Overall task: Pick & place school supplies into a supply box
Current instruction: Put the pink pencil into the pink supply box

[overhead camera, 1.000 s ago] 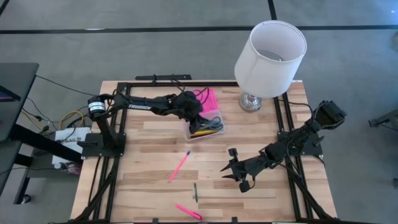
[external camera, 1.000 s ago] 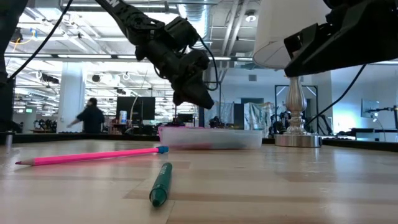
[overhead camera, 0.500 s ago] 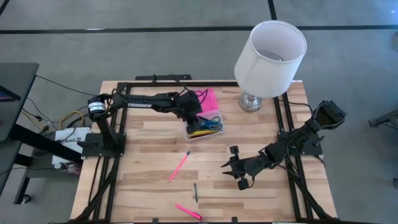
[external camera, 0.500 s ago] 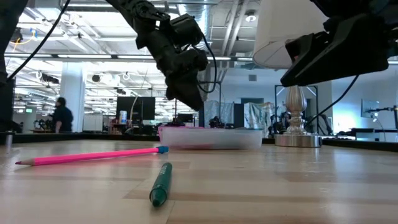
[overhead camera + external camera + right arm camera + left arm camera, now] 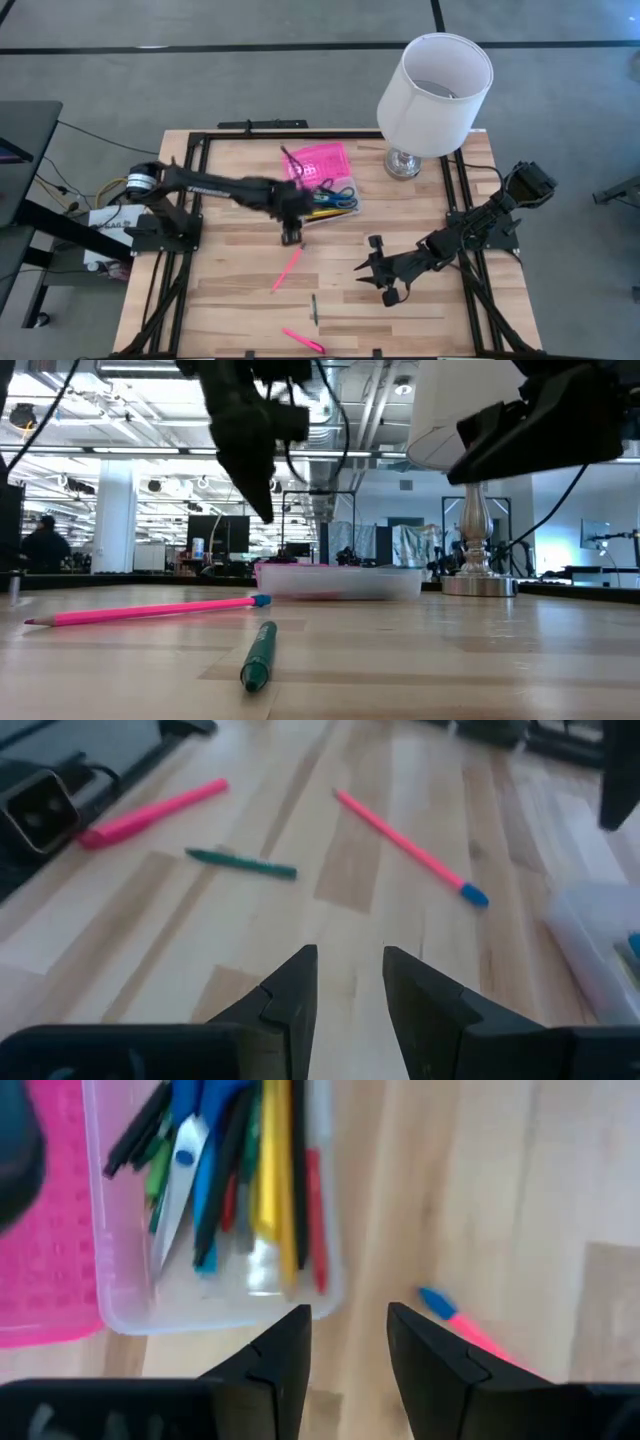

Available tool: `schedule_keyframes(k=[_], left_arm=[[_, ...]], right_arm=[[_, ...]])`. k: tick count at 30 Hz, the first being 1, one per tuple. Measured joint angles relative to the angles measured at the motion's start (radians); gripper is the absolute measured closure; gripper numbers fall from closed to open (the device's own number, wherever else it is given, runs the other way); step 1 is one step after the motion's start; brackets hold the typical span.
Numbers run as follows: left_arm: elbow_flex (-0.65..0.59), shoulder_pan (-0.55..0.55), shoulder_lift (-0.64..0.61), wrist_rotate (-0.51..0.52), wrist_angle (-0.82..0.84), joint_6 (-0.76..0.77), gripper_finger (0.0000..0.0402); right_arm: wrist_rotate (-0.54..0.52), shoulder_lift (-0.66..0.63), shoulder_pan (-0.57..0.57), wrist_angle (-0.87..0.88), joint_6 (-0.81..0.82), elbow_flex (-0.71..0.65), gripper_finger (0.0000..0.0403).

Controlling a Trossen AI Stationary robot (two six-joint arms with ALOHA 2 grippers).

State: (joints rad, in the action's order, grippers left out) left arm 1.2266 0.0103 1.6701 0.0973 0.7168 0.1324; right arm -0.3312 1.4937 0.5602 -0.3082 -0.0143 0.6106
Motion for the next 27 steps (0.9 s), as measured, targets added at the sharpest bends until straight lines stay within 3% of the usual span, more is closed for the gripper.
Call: schedule_keyframes(k=[8,14,21,27], left_arm=[[-0.170,0.347,-0.172,0.321,-0.051,0.253,0.0274],[-0.342,0.622,-0.233,0.626,-0.235,0.445,0.0274],[-0.456,0.794,-0.231,0.855,-0.427,0.507,0.0274],[-0.466,0.873,-0.231,0.961,-0.441,0.516,0.0274]], right_arm=[[0.149,0.000,-0.016,-0.116,-0.148,0.000,0.0292],[0.318,0.001,-0.054,-0.157,-0.235,0.038,0.0292],[0.461,0.217,-0.096,-0.096,-0.289,0.221,0.0292],[0.444,0.403,-0.139,0.083,-0.382,0.459,0.0292]])
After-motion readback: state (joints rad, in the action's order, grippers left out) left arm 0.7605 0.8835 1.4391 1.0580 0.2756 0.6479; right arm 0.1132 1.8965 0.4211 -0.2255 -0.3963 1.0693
